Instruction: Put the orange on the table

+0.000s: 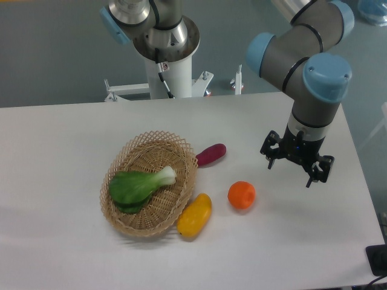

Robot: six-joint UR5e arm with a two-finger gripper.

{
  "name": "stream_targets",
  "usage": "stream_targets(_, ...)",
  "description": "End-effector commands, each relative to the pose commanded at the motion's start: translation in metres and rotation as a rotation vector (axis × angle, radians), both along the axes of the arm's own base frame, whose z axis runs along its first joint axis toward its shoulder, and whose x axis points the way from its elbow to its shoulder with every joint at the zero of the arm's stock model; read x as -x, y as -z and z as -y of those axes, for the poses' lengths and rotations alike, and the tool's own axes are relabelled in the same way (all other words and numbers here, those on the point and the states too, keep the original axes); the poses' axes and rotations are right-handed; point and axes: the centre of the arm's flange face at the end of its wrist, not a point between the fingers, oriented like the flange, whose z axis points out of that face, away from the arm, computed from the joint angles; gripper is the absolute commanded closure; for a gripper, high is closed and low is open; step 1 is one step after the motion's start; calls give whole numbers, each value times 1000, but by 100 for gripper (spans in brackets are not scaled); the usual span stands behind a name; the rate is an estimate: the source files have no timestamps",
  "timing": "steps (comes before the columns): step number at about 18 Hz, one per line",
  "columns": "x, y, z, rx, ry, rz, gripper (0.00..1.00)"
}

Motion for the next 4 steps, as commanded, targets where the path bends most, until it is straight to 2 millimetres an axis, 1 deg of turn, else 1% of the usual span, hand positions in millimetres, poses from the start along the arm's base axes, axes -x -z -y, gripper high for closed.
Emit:
stream_targets(2,0,2,1,2,-2,4,0)
stream_targets(4,-1,-2,1,-5,-1,1,0)
